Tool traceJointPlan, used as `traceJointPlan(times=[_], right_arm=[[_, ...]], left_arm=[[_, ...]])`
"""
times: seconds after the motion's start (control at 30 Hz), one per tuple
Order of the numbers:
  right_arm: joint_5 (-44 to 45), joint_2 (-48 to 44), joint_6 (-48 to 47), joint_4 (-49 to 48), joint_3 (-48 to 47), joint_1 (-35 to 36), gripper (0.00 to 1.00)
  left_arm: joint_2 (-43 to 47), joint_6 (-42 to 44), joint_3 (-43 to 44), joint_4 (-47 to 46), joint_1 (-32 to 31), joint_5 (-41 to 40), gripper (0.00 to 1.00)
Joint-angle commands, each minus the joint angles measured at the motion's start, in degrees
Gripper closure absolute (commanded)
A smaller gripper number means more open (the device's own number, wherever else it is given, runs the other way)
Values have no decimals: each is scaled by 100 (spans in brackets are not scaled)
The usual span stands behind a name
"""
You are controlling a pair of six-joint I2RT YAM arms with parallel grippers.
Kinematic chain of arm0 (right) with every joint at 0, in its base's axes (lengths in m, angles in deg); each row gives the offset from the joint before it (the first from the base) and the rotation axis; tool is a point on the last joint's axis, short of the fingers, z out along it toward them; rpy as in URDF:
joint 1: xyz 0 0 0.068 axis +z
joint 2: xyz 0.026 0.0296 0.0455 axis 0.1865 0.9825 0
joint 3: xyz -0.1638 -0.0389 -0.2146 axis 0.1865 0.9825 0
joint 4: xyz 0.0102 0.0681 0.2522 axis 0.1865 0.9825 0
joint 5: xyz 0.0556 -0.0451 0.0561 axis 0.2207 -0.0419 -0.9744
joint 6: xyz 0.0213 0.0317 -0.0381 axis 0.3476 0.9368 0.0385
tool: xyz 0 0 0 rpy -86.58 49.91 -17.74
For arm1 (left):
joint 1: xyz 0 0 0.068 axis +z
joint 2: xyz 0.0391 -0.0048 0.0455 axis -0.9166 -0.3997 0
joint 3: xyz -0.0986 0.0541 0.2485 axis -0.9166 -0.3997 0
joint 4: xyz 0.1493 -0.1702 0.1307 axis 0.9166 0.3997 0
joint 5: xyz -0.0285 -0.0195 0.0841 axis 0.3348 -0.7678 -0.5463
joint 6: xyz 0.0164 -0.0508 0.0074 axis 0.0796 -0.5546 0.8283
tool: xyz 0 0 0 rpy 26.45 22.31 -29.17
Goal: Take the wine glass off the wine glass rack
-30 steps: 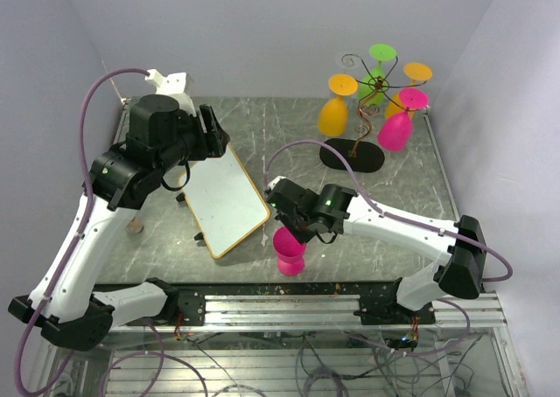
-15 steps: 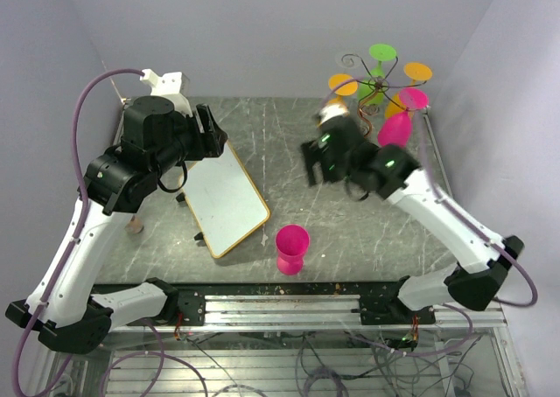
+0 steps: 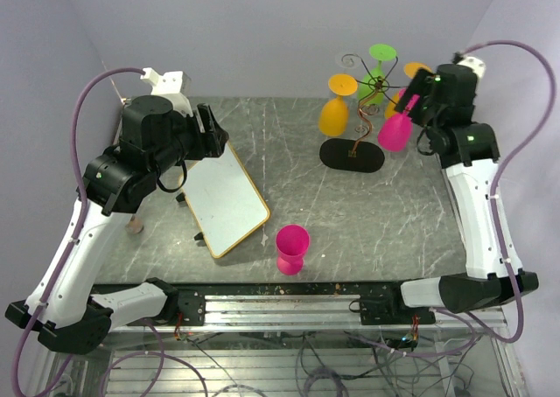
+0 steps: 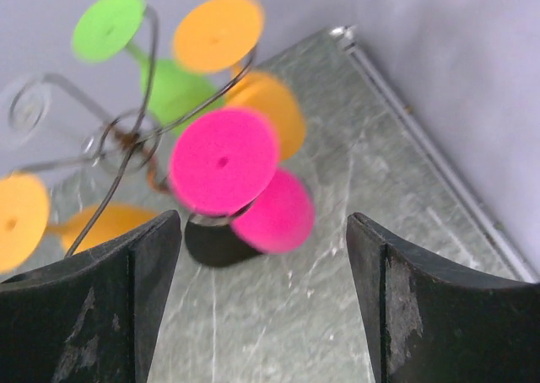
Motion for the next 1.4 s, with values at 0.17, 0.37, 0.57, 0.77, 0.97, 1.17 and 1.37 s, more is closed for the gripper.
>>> traceJointPlan(times=[0.17,0.37,0.57,0.77,0.97,1.17,1.37], right_arm=[[-3131,348,203,-1408,163,-1984,20],[-4659,690,478,-1914,375,-2394,30],[-5062,925,487,-2057,658,-2424,37],[-5063,990,494,-2092,886,-2424,42],[-5168,1045,594,-2154,938,-2426,53],[-5134,1071,766,-2125,906,-2432,67],[-4984,1035,794,-2019,792,-2426,77]], left_arm=[[17,36,-40,-406,58,638,27],[89,-79,-213,-608,61,935,27],[143,-125,-355,-800,55,1185,27],[95,-130,-371,-825,55,1325,27],[93,-168,-407,-885,60,1384,28],[112,-184,-416,-894,54,1428,28],[129,-168,-385,-859,55,1393,28]])
